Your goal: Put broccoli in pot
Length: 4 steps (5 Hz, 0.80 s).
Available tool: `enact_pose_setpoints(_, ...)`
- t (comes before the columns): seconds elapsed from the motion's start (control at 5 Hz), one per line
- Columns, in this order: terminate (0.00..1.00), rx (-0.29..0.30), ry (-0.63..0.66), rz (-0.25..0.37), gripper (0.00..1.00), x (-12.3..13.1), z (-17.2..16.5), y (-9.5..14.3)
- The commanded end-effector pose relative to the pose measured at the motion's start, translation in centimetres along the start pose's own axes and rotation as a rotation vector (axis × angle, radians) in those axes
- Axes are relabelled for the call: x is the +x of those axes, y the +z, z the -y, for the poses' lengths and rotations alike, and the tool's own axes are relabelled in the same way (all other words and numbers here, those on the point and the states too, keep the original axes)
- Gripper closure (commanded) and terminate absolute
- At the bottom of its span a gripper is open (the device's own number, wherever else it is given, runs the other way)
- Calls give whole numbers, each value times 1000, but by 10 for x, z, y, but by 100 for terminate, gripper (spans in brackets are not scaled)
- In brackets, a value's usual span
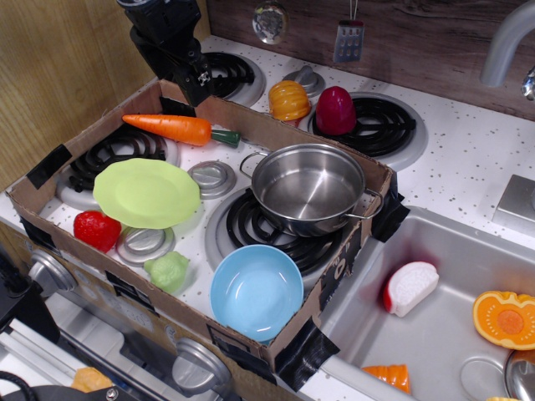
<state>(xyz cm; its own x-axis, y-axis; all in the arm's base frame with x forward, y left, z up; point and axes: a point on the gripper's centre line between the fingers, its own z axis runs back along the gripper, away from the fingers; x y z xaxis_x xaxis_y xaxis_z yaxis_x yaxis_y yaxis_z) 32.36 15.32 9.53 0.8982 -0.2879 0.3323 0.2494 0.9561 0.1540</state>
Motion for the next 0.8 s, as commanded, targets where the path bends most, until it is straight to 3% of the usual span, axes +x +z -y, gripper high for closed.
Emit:
enact_pose_setpoints(0.0, 0, 0, 0, 0, 0, 0, 0, 0)
enact_pose_setpoints(0.6, 0, 42, 207, -6, 0, -38, 37, 41)
